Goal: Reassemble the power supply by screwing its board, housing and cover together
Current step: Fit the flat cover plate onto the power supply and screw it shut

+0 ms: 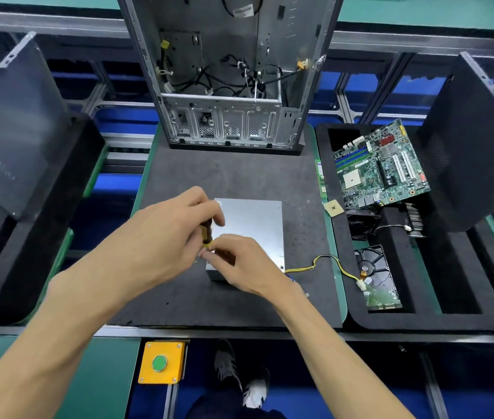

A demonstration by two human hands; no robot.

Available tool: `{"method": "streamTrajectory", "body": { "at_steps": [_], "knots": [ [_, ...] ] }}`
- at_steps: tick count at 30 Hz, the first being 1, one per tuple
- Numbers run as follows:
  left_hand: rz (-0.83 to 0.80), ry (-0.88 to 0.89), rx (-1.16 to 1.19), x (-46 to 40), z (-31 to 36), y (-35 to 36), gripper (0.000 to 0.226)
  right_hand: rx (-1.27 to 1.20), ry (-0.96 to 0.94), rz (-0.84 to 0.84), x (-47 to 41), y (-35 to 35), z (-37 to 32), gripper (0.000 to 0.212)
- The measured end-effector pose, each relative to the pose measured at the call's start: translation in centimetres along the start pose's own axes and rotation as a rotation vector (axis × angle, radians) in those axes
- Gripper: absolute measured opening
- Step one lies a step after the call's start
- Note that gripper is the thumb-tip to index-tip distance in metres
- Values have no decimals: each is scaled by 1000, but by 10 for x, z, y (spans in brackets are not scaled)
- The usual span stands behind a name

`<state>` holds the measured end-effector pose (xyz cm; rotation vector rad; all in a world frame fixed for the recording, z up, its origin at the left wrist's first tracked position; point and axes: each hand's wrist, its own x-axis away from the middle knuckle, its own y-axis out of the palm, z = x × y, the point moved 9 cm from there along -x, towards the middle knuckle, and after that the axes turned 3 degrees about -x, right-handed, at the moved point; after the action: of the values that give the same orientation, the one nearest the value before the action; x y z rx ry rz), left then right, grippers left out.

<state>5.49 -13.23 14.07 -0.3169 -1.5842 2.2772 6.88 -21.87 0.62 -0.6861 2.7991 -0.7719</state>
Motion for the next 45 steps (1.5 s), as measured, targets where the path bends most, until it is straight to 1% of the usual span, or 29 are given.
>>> {"method": "streamTrajectory", "body": {
  "at_steps": [1, 4, 5, 7, 10, 12, 13, 14, 17, 19, 21, 22, 23, 25, 27, 28, 30, 32, 34, 37, 38, 39, 41, 42, 44, 45],
  "knots": [
    [-13, -28, -44, 1, 0, 0, 25, 20, -19, 3, -1, 1, -1, 22],
    [7, -202, -202, 2, -12, -7, 46, 60, -49, 10, -1, 4, 1, 24],
    [17, -258, -239, 2, -16, -9, 48, 52, -61, 25, -1, 4, 1, 23],
    [20, -295, -239, 0, -19, -8, 38, 22, -80, 62, -1, 3, 2, 20],
    [-23, -135, -121, -1, -4, -2, 4, -45, -58, 92, 0, 2, 7, 14],
    [-69, -34, -47, 2, 8, 2, 19, -96, -45, 107, 0, 0, 10, 16],
    [-78, -34, -43, 4, 13, 2, 22, -108, -46, 115, 0, 0, 10, 18],
    [-43, -41, -77, 5, 16, 1, 22, -107, -48, 117, 0, 0, 11, 19],
    [54, -162, -229, 5, 15, -5, 28, -43, -42, 109, -3, 5, 16, 21],
    [77, -215, -208, 3, 12, -8, 24, -34, -60, 120, -3, 6, 17, 26],
    [46, -185, -171, 3, 14, -7, 12, -22, -95, 130, -2, 3, 14, 29],
    [15, -155, -166, 4, 17, -4, 12, -10, -113, 124, -1, 3, 11, 26],
    [-20, -128, -166, 5, 19, -2, 17, 2, -130, 108, -1, 3, 9, 20],
    [-39, -93, -134, 9, 21, 0, 23, 20, -145, 80, 0, 4, 7, 9],
    [-4, -93, -129, 12, 22, -1, 16, 12, -129, 78, -1, 4, 10, 9],
    [29, -108, -149, 12, 20, -1, 15, 2, -116, 80, -1, 4, 12, 10],
    [61, -196, -217, 10, 13, -1, 30, -2, -99, 79, -3, 4, 15, 11],
    [92, -284, -240, 6, 3, -1, 34, 4, -96, 67, -4, 7, 16, 12],
    [104, -362, -255, 6, -7, -2, 35, 1, -87, 57, -4, 8, 17, 13],
    [79, -460, -321, 9, -15, -1, 46, -18, -66, 67, -5, 8, 19, 13],
    [67, -459, -311, 10, -16, 1, 43, -26, -62, 70, -5, 7, 20, 13],
    [45, -432, -282, 9, -13, 2, 35, -34, -63, 70, -5, 7, 19, 12],
    [-13, -291, -204, 6, -3, 7, 10, -63, -70, 65, -5, 6, 19, 10],
    [-53, -226, -187, 5, 2, 10, 4, -79, -71, 57, -5, 5, 19, 10],
    [-107, -178, -176, 7, 6, 14, 12, -86, -76, 36, -4, 4, 19, 13],
    [-96, -187, -195, 8, 6, 12, 9, -80, -76, 32, -4, 4, 20, 14]
  ]
}}
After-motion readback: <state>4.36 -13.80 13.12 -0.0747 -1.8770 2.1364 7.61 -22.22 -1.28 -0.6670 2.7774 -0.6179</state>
